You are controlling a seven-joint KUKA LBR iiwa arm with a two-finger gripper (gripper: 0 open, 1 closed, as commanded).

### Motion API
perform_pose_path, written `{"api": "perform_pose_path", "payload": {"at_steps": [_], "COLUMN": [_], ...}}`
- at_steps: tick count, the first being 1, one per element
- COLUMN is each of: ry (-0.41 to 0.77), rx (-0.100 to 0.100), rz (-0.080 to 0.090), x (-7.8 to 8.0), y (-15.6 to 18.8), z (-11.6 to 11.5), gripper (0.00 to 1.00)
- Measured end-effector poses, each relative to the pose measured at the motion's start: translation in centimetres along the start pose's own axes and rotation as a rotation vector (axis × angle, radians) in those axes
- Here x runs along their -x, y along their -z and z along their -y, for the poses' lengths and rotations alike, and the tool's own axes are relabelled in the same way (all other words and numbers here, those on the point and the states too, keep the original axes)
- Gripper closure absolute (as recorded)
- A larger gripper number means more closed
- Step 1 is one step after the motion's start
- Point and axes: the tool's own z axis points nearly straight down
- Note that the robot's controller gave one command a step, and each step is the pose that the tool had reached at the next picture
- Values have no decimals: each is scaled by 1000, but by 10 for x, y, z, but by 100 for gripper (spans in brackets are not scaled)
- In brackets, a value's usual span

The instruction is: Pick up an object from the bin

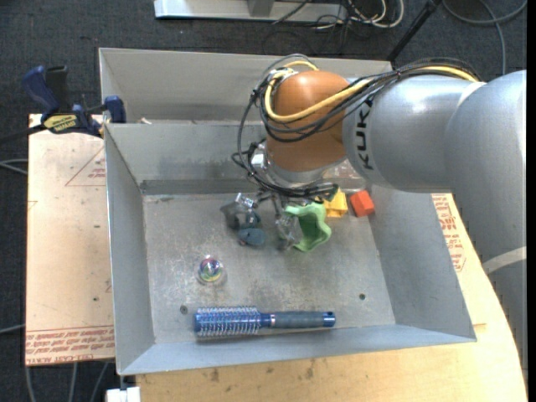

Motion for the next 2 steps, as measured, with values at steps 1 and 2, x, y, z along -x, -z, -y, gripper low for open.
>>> {"api": "perform_pose_path", "payload": {"at_steps": [1, 2], "ry": [-1, 256], "rx": [1, -7], "rz": [0, 4], "x": [0, -7], "y": [0, 179], "z": [0, -2], "gripper": [100, 100]}}
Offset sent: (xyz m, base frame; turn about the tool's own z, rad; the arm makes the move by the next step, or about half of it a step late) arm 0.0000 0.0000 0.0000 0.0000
